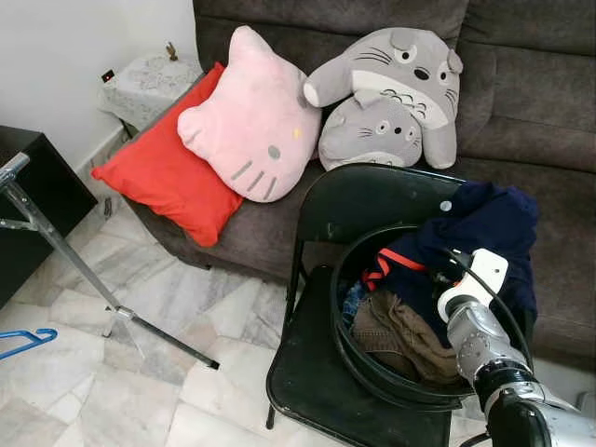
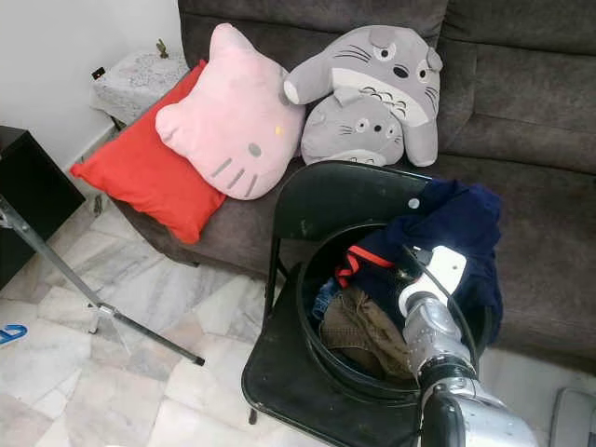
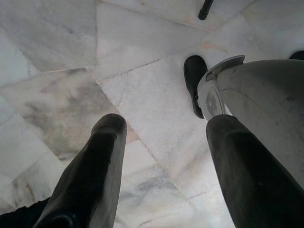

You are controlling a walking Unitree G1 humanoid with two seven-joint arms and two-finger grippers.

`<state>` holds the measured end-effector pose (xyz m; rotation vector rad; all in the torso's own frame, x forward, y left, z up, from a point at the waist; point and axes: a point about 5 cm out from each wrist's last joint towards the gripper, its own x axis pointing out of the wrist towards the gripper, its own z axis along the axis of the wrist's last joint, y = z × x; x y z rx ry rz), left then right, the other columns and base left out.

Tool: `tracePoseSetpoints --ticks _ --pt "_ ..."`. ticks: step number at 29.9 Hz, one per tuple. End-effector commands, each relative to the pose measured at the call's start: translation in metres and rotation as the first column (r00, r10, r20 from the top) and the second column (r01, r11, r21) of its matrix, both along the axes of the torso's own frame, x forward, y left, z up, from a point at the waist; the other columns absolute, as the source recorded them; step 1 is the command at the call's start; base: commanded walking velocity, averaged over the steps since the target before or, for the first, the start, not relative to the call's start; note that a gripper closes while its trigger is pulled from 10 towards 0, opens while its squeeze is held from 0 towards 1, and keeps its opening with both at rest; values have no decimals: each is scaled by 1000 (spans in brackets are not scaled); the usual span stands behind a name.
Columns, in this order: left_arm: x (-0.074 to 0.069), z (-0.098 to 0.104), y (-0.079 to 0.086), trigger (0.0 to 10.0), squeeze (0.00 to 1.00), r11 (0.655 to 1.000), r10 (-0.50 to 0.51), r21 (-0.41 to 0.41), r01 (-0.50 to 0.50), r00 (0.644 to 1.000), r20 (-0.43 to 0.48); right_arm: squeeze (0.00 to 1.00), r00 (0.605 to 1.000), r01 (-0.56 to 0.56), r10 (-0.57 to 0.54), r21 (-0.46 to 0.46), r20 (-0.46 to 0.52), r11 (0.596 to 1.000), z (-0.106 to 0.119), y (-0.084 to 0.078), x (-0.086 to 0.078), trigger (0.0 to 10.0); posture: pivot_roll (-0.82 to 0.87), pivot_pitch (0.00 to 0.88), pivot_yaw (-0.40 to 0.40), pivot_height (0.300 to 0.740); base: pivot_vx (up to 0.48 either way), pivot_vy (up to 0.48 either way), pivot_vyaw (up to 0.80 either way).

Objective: Hang hanger

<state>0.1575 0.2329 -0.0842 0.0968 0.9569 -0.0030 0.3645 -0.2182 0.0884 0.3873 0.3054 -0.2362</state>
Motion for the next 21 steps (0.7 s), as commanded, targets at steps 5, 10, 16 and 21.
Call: tracePoseSetpoints --ticks 5,10,16,21 --pt "-13 -6 -2 10000 0 1000 -9 4 9 999 -52 0 1000 -8 8 2 -15 1000 -2 3 0 0 25 200 69 740 0 0 0" --pt "-12 -7 -5 10000 0 1000 -10 2 10 999 -51 0 1000 -8 8 3 -2 1000 0 3 1 0 15 196 60 740 0 0 0" --pt "-9 -7 -10 10000 0 1000 -11 -6 10 999 -46 0 998 -4 4 -2 56 1000 9 4 5 0 2 191 48 740 0 0 0" --pt "-5 -7 -17 10000 0 1000 -12 -17 11 999 -39 0 994 -3 4 -8 107 1000 19 6 9 0 -7 185 32 740 0 0 0"
